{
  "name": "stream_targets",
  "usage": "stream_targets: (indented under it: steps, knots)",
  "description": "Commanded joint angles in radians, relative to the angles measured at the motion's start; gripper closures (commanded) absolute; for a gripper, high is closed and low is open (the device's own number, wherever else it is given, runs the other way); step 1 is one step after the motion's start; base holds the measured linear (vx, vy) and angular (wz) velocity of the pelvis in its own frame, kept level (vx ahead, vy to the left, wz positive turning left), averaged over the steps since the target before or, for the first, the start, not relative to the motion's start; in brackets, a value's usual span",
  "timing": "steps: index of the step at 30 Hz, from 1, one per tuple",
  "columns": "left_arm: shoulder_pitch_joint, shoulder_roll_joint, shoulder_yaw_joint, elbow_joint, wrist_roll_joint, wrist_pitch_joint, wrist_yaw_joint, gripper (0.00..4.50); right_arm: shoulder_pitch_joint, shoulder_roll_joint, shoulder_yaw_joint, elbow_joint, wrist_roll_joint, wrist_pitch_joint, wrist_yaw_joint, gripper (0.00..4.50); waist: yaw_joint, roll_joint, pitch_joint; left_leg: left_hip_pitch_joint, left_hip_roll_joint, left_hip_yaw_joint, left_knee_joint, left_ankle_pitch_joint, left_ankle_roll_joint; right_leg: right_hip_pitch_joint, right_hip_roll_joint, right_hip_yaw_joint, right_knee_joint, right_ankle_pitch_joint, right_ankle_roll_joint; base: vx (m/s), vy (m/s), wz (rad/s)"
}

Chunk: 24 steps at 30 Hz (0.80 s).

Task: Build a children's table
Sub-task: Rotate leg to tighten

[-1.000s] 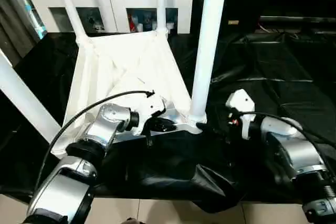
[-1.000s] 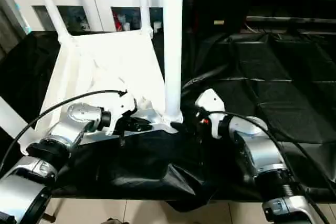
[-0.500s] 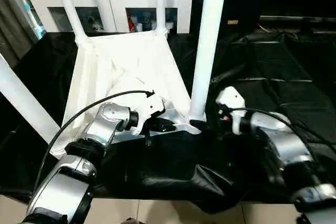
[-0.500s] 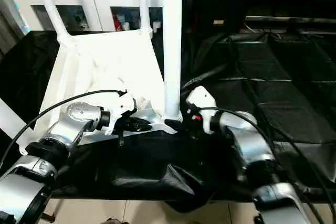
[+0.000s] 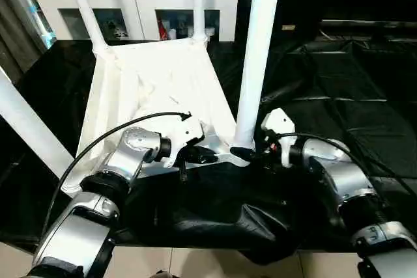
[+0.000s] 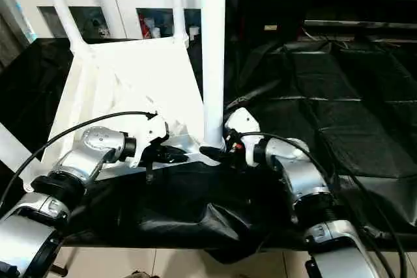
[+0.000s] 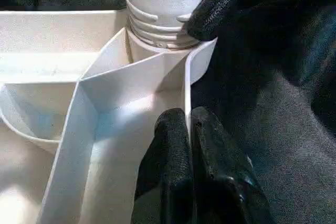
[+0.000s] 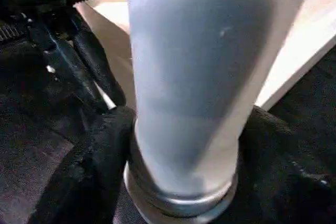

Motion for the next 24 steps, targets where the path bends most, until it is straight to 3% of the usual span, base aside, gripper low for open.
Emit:
stream_targets:
  steps: [1,5,6,8,11,12,13,15,16,17,18,19,20,24]
  knots:
    - [0.024,0.006,-0.022,0.039,0.021,0.020,-0.021,4.50,-0.005,0.007,0.004,0.018,-0.011,-0.007,-0.014,1.62,0.003,-0.019,-0.066,0.019,0.033,-0.014,-0.069,-0.247,0.051,0.041,-0.044,0.024,-0.067,-0.227,-0.240,0.000,0.000,0.00]
    - [0.003,-0.032,0.001,0.051,0.020,0.047,0.077,4.50,0.006,0.049,-0.025,0.060,-0.029,-0.008,-0.150,1.79,-0.003,-0.019,-0.062,0.020,0.032,-0.015,-0.072,-0.273,0.039,0.037,-0.045,0.024,-0.071,-0.266,-0.236,0.000,0.000,0.00]
    - [-0.002,-0.040,0.003,0.054,0.022,0.052,0.097,4.50,0.009,0.057,-0.032,0.069,-0.032,-0.006,-0.180,1.79,-0.008,-0.028,-0.059,0.021,0.031,-0.017,-0.075,-0.297,0.027,0.035,-0.046,0.024,-0.077,-0.316,-0.223,0.000,0.000,0.00]
    - [-0.038,-0.093,0.018,0.086,0.024,0.079,0.194,4.50,0.020,0.099,-0.074,0.103,-0.031,0.018,-0.310,1.81,-0.014,-0.025,-0.058,0.028,0.031,-0.019,-0.078,-0.336,0.009,0.028,-0.046,0.026,-0.087,-0.391,-0.197,0.000,0.000,0.00]
    - [-0.083,-0.153,0.030,0.134,0.033,0.096,0.311,4.50,0.031,0.142,-0.100,0.125,-0.038,0.035,-0.436,1.83,-0.019,-0.027,-0.058,0.030,0.029,-0.023,-0.082,-0.373,-0.008,0.026,-0.045,0.023,-0.093,-0.421,-0.176,0.000,0.000,0.00]
    - [-0.111,-0.190,0.031,0.166,0.042,0.100,0.375,4.50,0.034,0.169,-0.100,0.134,-0.055,0.039,-0.510,1.83,-0.020,-0.022,-0.058,0.034,0.029,-0.023,-0.081,-0.386,-0.013,0.020,-0.043,0.025,-0.094,-0.420,-0.172,0.000,0.000,0.00]
    - [-0.111,-0.190,0.031,0.166,0.042,0.100,0.375,4.50,0.034,0.169,-0.100,0.134,-0.055,0.039,-0.510,1.83,-0.019,-0.029,-0.058,0.036,0.027,-0.022,-0.081,-0.397,-0.012,0.020,-0.043,0.024,-0.099,-0.429,-0.167,0.000,0.000,0.00]
    - [-0.140,-0.239,0.035,0.196,0.045,0.112,0.434,4.50,0.027,0.209,-0.083,0.144,-0.087,0.038,-0.582,1.83,-0.019,-0.019,-0.058,0.032,0.026,-0.024,-0.082,-0.393,-0.008,0.022,-0.045,0.025,-0.101,-0.434,-0.159,0.000,0.000,0.00]
    - [-0.148,-0.255,0.034,0.204,0.046,0.113,0.445,4.50,0.024,0.222,-0.076,0.145,-0.092,0.034,-0.590,1.83,-0.020,-0.023,-0.058,0.034,0.025,-0.022,-0.081,-0.397,-0.008,0.019,-0.044,0.024,-0.103,-0.435,-0.156,0.000,0.000,0.00]
    - [-0.156,-0.270,0.032,0.214,0.050,0.111,0.453,4.50,0.020,0.235,-0.068,0.144,-0.097,0.024,-0.590,1.83,-0.019,-0.017,-0.059,0.033,0.025,-0.025,-0.081,-0.401,-0.007,0.021,-0.046,0.024,-0.103,-0.435,-0.157,0.000,0.000,0.00]
    - [-0.161,-0.281,0.030,0.219,0.053,0.106,0.452,4.50,0.018,0.245,-0.063,0.137,-0.092,0.009,-0.570,1.49,-0.021,-0.017,-0.059,0.030,0.024,-0.026,-0.082,-0.403,-0.004,0.023,-0.044,0.022,-0.104,-0.434,-0.152,0.000,0.000,0.00]
    - [-0.161,-0.281,0.030,0.219,0.053,0.106,0.452,4.50,0.018,0.245,-0.063,0.137,-0.092,0.009,-0.570,1.49,-0.020,-0.020,-0.059,0.031,0.025,-0.026,-0.082,-0.409,-0.001,0.022,-0.044,0.022,-0.105,-0.429,-0.150,0.000,0.000,0.00]
    - [-0.165,-0.287,0.027,0.224,0.055,0.095,0.432,4.50,0.017,0.242,-0.055,0.119,-0.089,-0.016,-0.535,1.14,-0.020,-0.016,-0.060,0.028,0.026,-0.027,-0.084,-0.403,0.001,0.026,-0.045,0.022,-0.103,-0.413,-0.153,0.000,0.000,0.00]
    - [-0.155,-0.258,0.016,0.220,0.056,0.075,0.356,4.50,0.021,0.188,-0.052,0.077,-0.085,-0.062,-0.455,1.04,-0.018,-0.017,-0.062,0.024,0.027,-0.026,-0.084,-0.390,0.014,0.031,-0.044,0.022,-0.098,-0.354,-0.171,0.000,0.000,0.00]
